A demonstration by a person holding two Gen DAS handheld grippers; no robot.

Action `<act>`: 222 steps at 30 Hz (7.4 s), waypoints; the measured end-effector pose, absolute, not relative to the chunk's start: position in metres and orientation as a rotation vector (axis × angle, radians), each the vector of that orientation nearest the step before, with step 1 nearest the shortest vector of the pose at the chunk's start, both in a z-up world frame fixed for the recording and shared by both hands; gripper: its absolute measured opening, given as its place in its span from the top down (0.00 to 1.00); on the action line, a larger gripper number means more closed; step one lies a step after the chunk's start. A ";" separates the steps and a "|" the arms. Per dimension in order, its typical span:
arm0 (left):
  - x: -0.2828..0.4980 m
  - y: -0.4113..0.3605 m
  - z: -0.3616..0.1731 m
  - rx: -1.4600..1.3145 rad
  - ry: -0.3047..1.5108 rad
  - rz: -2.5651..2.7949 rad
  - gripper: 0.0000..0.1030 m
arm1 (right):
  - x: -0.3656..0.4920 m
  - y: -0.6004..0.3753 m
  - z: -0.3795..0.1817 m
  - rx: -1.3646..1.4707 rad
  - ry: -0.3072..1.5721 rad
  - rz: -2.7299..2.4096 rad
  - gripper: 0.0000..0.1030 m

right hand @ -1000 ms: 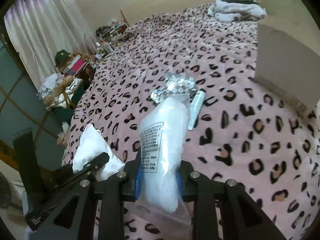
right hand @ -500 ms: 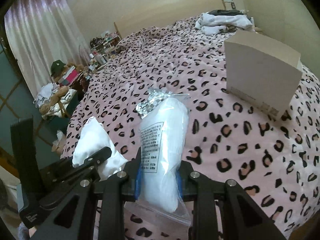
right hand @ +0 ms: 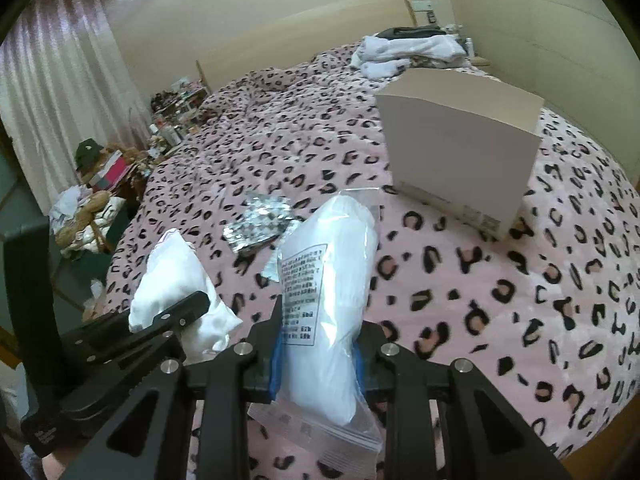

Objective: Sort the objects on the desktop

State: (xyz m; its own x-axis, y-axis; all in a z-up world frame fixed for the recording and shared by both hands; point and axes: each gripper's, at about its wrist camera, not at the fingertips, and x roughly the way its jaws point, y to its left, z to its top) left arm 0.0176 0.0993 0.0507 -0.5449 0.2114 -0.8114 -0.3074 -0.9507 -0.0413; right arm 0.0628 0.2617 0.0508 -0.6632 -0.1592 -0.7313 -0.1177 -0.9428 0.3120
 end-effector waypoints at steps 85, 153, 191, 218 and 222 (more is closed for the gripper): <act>-0.073 0.297 0.072 -1.114 0.376 2.101 0.76 | 0.020 0.403 0.073 1.260 -0.541 -3.135 0.74; -0.212 0.379 0.029 -1.162 0.422 2.055 0.75 | -0.117 0.450 0.043 1.408 -0.401 -3.107 0.75; -0.206 0.331 0.083 -1.144 0.372 2.139 0.34 | -0.121 0.457 0.061 1.430 -0.655 -2.945 0.65; -0.102 0.180 0.099 -1.117 0.329 2.414 0.17 | -0.020 0.387 0.104 1.315 -0.584 -2.965 0.65; -0.082 0.154 0.095 -1.135 0.306 2.433 0.17 | -0.013 0.362 0.105 1.312 -0.539 -2.935 0.65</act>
